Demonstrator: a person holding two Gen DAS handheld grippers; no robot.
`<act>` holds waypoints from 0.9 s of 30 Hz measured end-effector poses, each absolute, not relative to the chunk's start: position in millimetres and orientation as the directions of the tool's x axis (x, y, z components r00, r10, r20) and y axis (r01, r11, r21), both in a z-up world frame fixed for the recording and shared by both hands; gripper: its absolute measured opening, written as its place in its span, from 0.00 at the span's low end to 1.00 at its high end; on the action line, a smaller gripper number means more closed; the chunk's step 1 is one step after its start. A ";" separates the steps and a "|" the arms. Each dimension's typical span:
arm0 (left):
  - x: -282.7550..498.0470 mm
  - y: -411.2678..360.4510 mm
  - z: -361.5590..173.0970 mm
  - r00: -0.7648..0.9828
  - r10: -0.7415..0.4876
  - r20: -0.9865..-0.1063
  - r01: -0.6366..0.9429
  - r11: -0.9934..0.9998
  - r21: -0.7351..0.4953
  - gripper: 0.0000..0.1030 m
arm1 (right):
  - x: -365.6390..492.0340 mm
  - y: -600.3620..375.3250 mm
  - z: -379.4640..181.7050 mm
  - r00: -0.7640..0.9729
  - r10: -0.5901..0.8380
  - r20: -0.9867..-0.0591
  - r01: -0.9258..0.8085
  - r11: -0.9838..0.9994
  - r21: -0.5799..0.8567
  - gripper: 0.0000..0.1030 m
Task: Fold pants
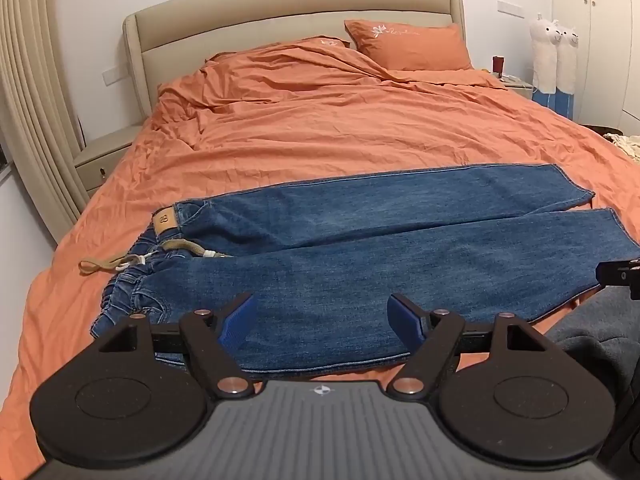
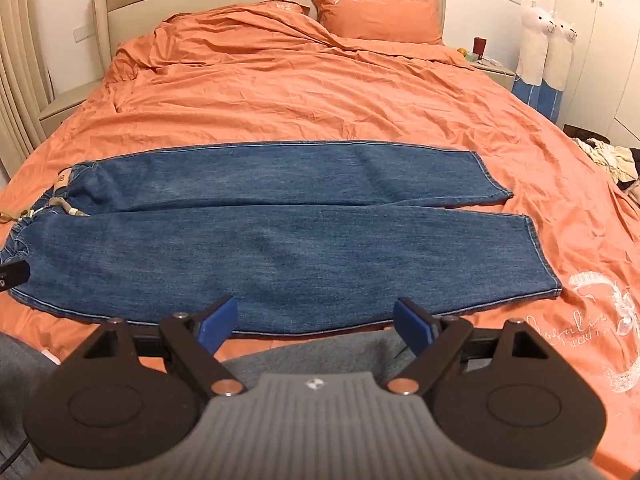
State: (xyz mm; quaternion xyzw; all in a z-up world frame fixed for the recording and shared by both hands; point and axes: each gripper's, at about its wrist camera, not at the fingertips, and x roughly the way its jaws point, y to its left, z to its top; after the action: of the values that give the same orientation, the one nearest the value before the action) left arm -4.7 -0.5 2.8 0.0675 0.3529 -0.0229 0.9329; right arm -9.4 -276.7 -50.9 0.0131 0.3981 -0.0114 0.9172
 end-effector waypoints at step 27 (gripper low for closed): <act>-7.1 3.7 -0.3 0.750 0.000 -0.662 0.092 0.990 0.103 0.85 | -13.1 -273.1 -50.8 0.685 -0.014 -0.728 0.032 0.999 0.010 0.79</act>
State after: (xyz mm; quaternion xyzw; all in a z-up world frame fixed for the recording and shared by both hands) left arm -7.1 3.7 -0.3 0.0648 0.3530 -0.0247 0.9331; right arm -13.1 -273.1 -50.8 0.0111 0.3966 -0.0124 0.9178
